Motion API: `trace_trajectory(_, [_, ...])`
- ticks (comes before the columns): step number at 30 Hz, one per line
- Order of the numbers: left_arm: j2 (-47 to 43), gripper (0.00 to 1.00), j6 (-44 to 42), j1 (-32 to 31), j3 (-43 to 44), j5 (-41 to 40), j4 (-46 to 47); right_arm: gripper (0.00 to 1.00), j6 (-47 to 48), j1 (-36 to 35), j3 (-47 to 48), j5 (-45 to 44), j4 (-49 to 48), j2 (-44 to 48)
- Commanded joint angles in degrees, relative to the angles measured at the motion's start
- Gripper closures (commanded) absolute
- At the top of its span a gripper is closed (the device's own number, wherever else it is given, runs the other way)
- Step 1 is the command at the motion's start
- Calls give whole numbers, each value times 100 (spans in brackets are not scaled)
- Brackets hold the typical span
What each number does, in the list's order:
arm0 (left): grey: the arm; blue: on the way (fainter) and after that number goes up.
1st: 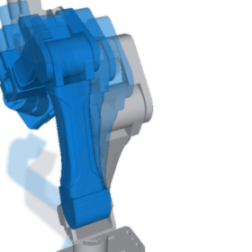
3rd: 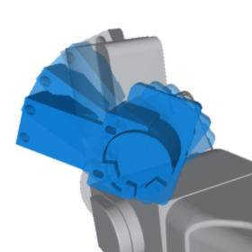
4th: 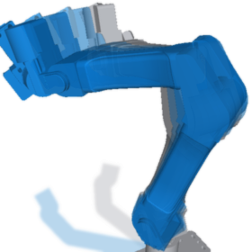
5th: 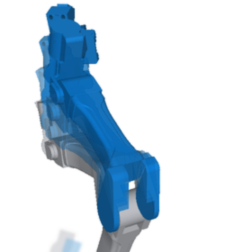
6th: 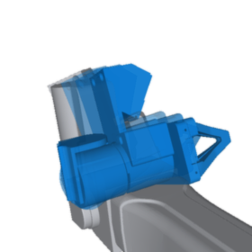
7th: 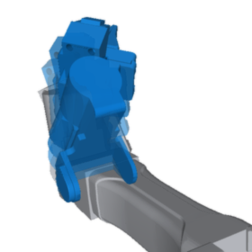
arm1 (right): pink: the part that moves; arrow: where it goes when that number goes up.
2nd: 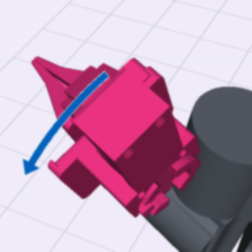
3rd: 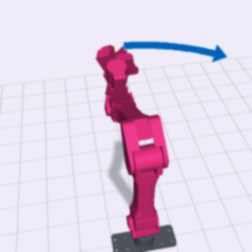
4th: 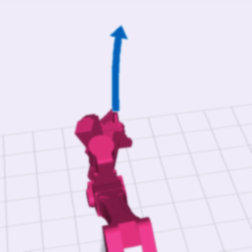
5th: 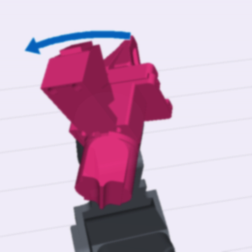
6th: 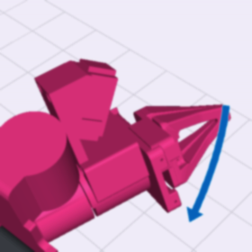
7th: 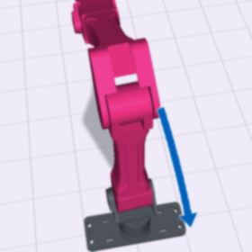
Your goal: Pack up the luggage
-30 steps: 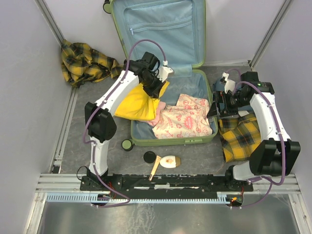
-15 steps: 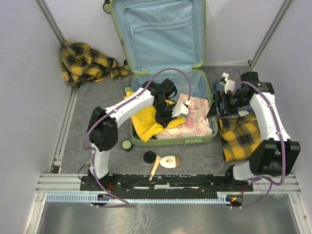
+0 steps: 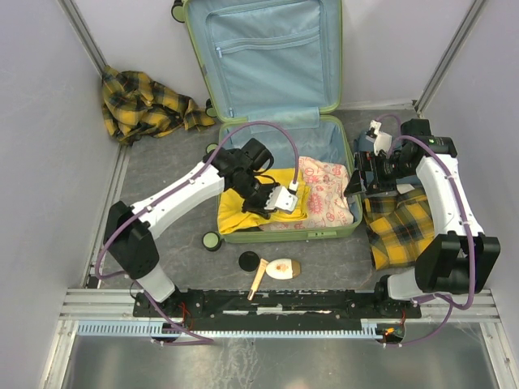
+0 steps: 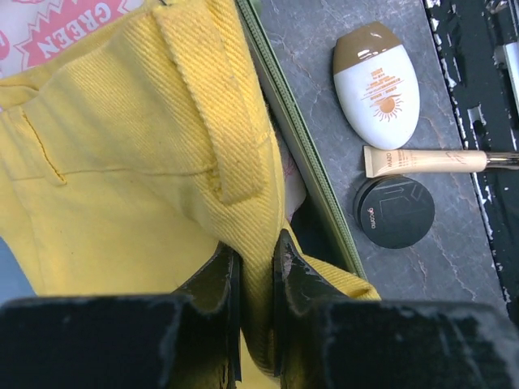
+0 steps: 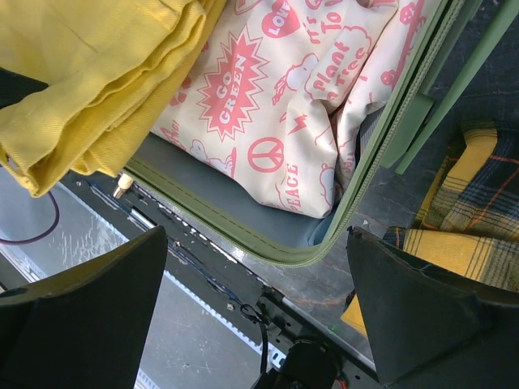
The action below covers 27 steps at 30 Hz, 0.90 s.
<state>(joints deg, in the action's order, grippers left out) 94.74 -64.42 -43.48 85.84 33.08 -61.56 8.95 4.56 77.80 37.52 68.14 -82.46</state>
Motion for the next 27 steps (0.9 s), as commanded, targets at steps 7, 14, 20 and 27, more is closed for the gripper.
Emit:
trace_trajectory(7, [39,97,-427,84,-890,-617,2102,0,213,-12,-35,180,42,117])
trace_trajectory(14, [442,97,-611,165,-835,-761,2311,0,298,-102,11,207,101,74])
trace_trajectory(20, [83,60,-133,156,-559,-744,1672,1,453,-405,235,234,179,17])
trace_trajectory(27, [-717,29,762,294,-234,-520,865,9,543,-1272,499,157,-30,-55])
